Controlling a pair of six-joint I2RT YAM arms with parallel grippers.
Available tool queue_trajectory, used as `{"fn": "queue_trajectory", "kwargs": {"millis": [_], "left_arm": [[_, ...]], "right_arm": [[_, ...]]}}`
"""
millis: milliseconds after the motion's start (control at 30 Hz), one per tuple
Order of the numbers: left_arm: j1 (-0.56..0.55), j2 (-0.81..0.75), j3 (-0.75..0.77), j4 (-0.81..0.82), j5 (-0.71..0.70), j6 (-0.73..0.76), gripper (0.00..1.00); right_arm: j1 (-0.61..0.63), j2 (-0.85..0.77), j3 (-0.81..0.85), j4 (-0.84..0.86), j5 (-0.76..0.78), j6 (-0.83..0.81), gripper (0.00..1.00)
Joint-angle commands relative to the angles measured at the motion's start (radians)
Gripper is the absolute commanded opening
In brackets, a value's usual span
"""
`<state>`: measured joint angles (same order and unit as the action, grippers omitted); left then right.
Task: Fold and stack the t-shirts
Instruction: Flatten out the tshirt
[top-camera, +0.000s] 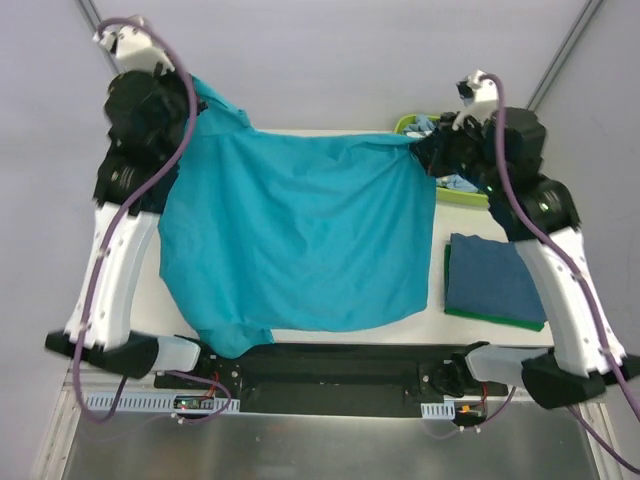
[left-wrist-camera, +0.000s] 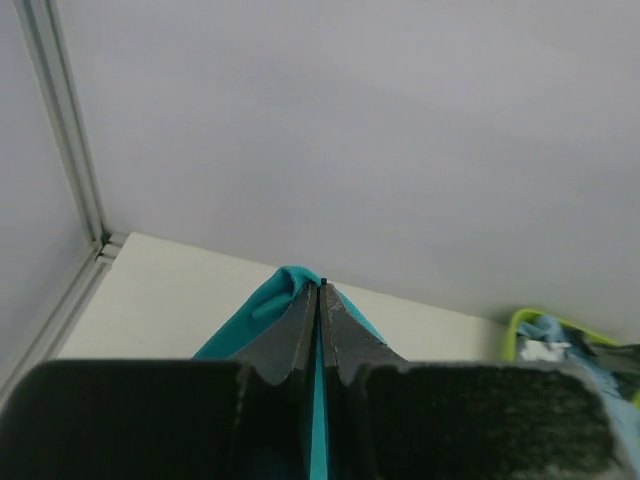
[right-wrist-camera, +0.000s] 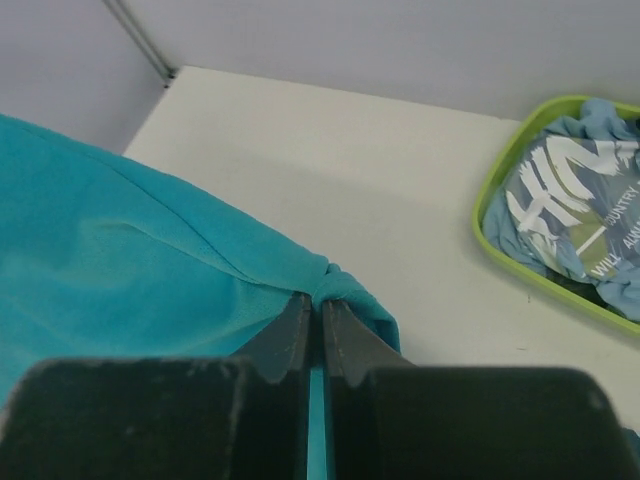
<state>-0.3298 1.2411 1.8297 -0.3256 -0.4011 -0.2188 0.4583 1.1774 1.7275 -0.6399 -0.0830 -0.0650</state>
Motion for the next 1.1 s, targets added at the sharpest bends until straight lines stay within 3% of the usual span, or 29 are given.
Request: {"fn": "queue_trajectory", "kwargs": {"millis": [0, 233, 367, 467, 533, 633, 667, 833, 933, 1067], "left_arm": [[0.121, 0.185, 0.204, 0.01, 0.066, 0.059, 0.0], [0.14, 0.356, 0.537, 0.005, 0.108, 0.137, 0.0], [0.144, 0.336, 0.563, 0.011, 0.09, 0.165, 0.0], [0.152, 0.273, 0.47, 0.011, 0.067, 0.18, 0.0], [0.153, 0.194, 0.325, 0.026, 0.07, 0.183, 0.0], [0.153, 0.022, -0.046, 0.095, 0.079, 0.199, 0.0], [0.153, -0.044, -0.237, 0.115, 0.061, 0.167, 0.0], [0.153, -0.365, -0.884, 0.191, 0.116, -0.083, 0.0], [0.153, -0.468, -1.155, 0.221, 0.106, -0.209, 0.0], [0.152, -0.474, -1.329, 0.229, 0.234, -0.301, 0.0]], "right_arm": [[-0.107, 0.152, 0.111, 0.16, -0.04, -0.036, 0.02], [-0.208, 0.385, 0.457, 0.158, -0.244, 0.063, 0.02], [-0.214, 0.418, 0.509, 0.161, -0.3, 0.064, 0.02], [-0.216, 0.392, 0.424, 0.169, -0.342, 0.064, 0.01], [-0.216, 0.352, 0.309, 0.192, -0.369, 0.053, 0.01], [-0.214, 0.276, 0.108, 0.246, -0.396, 0.011, 0.01], [-0.213, 0.243, 0.025, 0.267, -0.402, 0.002, 0.02], [-0.213, 0.179, -0.417, 0.417, -0.494, 0.019, 0.04], [-0.21, 0.209, -0.612, 0.45, -0.499, 0.022, 0.04], [-0.21, 0.287, -0.781, 0.49, -0.497, 0.034, 0.04]]}}
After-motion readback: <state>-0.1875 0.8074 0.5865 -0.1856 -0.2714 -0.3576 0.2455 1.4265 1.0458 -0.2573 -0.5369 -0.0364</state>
